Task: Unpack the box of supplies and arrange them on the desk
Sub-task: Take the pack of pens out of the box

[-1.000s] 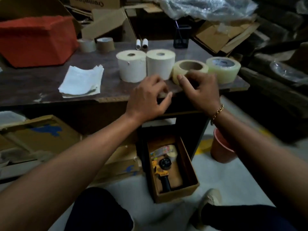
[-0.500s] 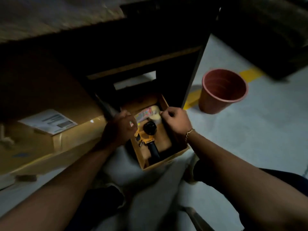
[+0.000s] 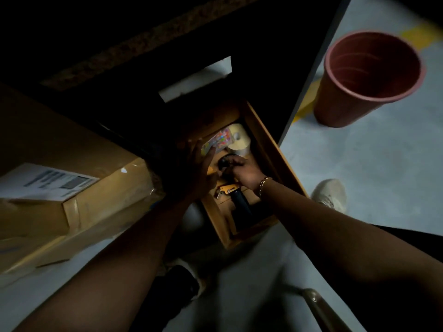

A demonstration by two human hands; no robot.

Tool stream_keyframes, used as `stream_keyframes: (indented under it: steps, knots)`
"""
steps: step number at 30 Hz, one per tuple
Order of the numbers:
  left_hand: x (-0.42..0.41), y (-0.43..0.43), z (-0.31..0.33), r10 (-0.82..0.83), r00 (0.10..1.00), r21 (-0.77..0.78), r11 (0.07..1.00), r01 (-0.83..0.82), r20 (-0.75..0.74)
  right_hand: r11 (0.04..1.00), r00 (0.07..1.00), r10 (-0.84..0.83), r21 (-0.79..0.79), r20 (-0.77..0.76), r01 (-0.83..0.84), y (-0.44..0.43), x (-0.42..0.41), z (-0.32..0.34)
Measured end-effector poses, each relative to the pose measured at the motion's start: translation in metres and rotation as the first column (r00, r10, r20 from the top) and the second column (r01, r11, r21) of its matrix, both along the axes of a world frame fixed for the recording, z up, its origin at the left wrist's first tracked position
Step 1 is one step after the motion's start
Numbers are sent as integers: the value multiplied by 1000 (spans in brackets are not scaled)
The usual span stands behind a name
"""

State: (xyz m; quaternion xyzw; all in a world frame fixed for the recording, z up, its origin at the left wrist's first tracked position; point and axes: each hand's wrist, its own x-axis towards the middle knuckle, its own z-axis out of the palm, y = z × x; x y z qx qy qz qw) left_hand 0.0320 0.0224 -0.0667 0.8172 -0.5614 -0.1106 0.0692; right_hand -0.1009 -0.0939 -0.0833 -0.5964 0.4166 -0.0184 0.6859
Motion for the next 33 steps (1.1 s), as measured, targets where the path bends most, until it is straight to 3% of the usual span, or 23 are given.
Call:
stream_keyframes:
  steps: [4,11,16,21,23,25,29,33]
  knots:
    - [-2,1,1,-1,999,28,1000,0,40,992,998,-57,108,-8,58,-8,14,-16]
    - [-27,22,11,-8,989,8,1000,7,147,977,988,-153,150,2,151,-5,46,-45]
    - [-36,31,5,8,996,15,1000,-10,86,931,948,-318,186,-9,314,1,65,-52]
    - [-26,23,5,54,996,-14,998,-53,70,933,925,-358,-80,-131,350,9,68,-52]
    - [-24,22,6,66,994,-18,998,-65,83,913,925,-366,-233,-104,335,18,70,-40]
    - [-24,22,6,66,994,-19,998,-65,84,912,946,-323,-279,-31,302,20,73,-31]
    - [-27,23,4,79,994,-26,997,-77,70,947,947,-319,6,-31,320,12,84,-31]
    - [-33,31,0,53,996,2,999,-53,76,923,940,-339,210,46,323,0,92,-27]
